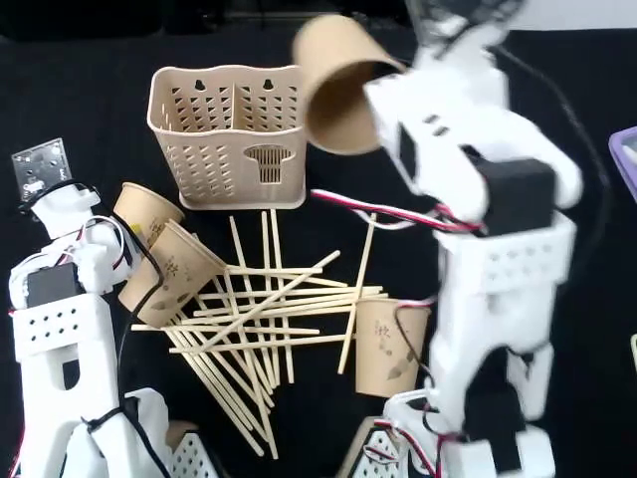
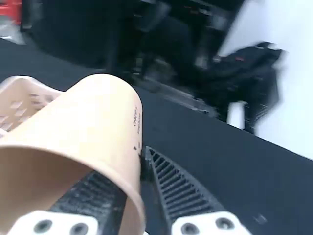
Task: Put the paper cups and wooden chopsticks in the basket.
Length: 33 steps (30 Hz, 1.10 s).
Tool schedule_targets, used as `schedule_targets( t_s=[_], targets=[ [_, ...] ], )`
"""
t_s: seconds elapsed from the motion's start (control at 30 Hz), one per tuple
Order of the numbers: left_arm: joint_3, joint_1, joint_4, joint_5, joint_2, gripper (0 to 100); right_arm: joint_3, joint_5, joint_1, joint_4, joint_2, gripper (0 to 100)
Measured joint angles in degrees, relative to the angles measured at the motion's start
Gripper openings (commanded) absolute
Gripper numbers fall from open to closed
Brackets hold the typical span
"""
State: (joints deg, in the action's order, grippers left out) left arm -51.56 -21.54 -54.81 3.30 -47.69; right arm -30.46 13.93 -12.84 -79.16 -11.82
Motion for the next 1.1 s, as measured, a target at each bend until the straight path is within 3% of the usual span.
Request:
schedule_targets(
  t_s=[0.17,0.5,0.8,1.03,1.1],
  targets=[
    [0.0,0.0,0.0,0.0,0.0,22,-9.14,-0.44,-4.57,-2.55,11.87,1.1],
    [0.0,0.0,0.0,0.0,0.0,22,-33.49,-0.44,-5.1,-13.27,31.74,1.1],
    [0.0,0.0,0.0,0.0,0.0,22,-41.32,-0.44,-5.1,-17.23,40.35,1.7],
    [0.0,0.0,0.0,0.0,0.0,22,-41.32,-0.44,-5.27,-17.23,41.93,24.8],
    [0.0,0.0,0.0,0.0,0.0,22,-41.32,-0.44,-5.54,-17.14,41.93,26.2]
  ],
)
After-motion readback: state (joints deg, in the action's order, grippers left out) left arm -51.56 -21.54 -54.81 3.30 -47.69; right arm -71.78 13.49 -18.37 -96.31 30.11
